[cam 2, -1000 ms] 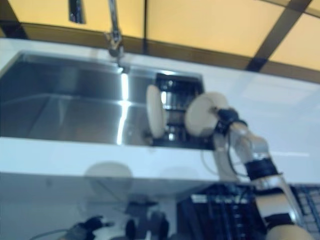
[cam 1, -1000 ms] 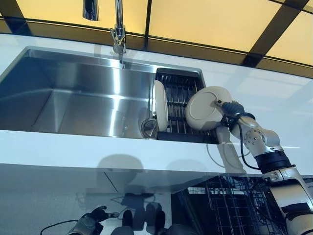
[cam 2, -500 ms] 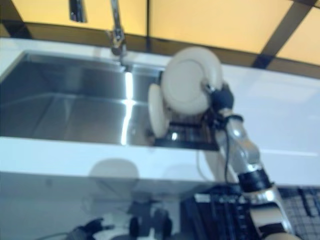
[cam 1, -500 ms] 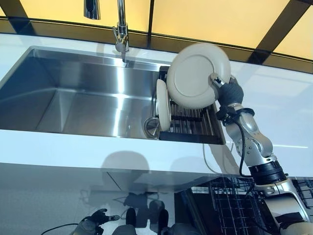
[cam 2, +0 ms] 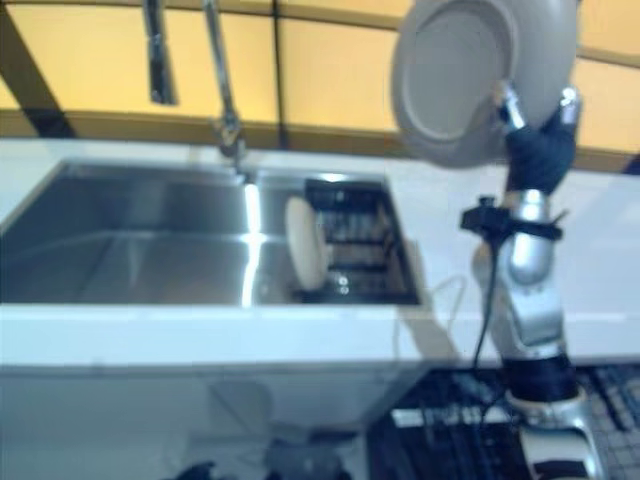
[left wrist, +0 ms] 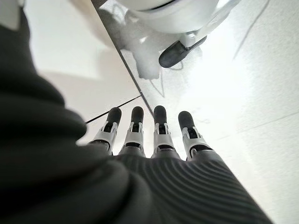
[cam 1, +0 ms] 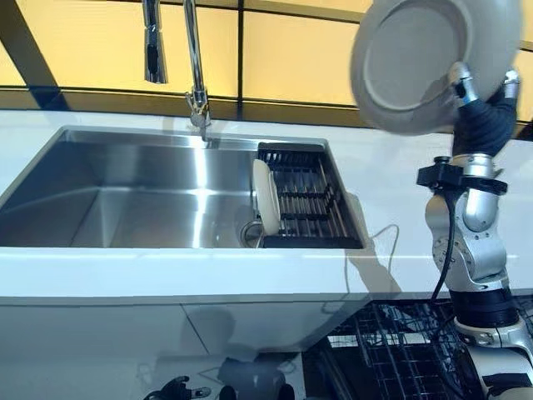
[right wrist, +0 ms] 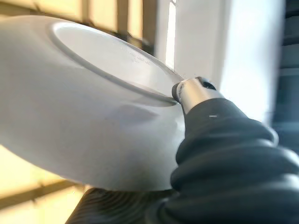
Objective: Take plates into dishwasher
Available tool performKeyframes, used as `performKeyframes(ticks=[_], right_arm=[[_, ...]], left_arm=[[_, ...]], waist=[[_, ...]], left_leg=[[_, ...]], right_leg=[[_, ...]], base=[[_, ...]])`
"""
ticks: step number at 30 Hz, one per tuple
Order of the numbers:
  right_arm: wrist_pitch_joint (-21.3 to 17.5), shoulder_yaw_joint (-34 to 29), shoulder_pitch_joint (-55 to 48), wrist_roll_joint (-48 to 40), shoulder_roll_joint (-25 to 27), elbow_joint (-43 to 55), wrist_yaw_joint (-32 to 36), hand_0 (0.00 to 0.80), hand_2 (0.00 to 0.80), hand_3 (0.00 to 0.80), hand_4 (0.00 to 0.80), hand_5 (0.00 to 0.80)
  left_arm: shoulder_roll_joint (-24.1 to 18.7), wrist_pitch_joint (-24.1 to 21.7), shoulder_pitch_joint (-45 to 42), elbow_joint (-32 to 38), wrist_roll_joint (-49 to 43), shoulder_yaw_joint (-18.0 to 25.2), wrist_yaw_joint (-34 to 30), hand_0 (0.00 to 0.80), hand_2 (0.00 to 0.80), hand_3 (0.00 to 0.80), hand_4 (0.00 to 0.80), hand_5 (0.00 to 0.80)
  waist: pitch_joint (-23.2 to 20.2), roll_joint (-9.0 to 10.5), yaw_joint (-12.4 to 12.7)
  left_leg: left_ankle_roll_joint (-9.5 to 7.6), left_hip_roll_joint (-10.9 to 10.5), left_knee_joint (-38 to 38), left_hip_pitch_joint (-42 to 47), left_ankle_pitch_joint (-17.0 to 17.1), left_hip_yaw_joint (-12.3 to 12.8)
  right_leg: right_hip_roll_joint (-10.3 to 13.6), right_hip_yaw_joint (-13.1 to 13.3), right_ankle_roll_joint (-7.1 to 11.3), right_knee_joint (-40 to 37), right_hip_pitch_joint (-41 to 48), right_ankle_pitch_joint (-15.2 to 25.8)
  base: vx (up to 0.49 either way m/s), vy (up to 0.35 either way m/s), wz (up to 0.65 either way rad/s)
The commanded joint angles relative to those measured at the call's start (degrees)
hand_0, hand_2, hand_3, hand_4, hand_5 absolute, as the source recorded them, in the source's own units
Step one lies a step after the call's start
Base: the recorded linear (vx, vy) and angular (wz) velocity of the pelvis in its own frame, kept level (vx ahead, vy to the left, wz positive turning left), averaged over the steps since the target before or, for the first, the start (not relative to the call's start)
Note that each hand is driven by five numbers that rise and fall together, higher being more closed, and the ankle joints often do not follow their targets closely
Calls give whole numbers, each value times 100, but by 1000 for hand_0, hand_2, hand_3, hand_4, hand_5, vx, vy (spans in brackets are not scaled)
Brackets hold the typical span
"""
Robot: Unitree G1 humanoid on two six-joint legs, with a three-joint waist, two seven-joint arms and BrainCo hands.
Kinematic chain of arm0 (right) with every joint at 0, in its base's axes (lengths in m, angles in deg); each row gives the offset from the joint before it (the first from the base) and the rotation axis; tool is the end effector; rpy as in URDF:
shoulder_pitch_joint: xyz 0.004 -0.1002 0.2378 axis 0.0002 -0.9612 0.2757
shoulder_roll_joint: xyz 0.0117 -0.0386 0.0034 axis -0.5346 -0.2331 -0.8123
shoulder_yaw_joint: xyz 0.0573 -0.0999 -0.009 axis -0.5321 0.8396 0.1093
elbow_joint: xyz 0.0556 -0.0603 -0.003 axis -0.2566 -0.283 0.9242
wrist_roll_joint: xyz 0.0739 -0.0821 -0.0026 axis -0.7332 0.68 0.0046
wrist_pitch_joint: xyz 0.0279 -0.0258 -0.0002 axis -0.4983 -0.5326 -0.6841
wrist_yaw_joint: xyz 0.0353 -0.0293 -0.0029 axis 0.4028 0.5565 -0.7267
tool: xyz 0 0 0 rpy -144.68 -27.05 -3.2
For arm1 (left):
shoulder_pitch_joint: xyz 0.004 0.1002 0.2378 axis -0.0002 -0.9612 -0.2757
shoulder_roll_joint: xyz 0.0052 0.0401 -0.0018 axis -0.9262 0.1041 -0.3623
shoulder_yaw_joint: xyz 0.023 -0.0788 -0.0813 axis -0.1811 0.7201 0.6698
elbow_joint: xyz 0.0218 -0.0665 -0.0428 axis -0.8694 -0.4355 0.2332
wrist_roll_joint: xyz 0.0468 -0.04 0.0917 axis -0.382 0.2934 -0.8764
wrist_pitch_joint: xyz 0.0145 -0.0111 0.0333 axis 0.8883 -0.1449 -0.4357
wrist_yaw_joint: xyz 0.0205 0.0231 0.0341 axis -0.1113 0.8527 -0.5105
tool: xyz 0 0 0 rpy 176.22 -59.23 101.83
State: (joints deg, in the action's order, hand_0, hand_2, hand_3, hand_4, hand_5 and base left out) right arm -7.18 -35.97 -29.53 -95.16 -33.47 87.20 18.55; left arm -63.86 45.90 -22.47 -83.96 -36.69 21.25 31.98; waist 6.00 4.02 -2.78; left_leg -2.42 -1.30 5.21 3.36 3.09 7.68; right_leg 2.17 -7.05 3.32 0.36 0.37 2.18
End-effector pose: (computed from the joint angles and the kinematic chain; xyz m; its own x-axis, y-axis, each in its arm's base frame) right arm 0.2560 -0.2123 0.2291 0.5818 -0.2711 0.7669 0.1842 0.9622 0.2004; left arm 0.0831 0.2386 -0.1299 0.3945 0.1275 -0.9100 0.3805 0.8787 0.2881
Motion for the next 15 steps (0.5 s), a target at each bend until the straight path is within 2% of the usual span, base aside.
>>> performKeyframes(ticks=[1,6,15], right_arm=[[-436,-457,113,1336,566,435,-674,800,800,800,800,800],[-356,-724,-71,2293,948,705,-1259,800,800,800,800,800],[-271,-973,-520,2226,1010,927,-1129,800,800,800,800,800]], left_arm=[[53,-98,172,-278,182,-15,83,0,0,0,0,0],[102,-82,142,-307,94,74,66,0,0,0,0,0],[135,-64,100,-286,-14,149,19,0,0,0,0,0]], waist=[[-198,-256,14],[-256,-303,-72],[-249,-355,-274]], left_leg=[[-446,-202,-21,261,-917,93],[-486,-230,-21,292,-954,110],[-529,-251,-21,332,-1018,237]], right_leg=[[-56,78,109,965,-171,-423],[-10,141,131,1162,-272,-299],[17,353,178,1325,-419,-69]], base=[[-9,71,-10],[-15,78,-8],[-14,99,-14]])
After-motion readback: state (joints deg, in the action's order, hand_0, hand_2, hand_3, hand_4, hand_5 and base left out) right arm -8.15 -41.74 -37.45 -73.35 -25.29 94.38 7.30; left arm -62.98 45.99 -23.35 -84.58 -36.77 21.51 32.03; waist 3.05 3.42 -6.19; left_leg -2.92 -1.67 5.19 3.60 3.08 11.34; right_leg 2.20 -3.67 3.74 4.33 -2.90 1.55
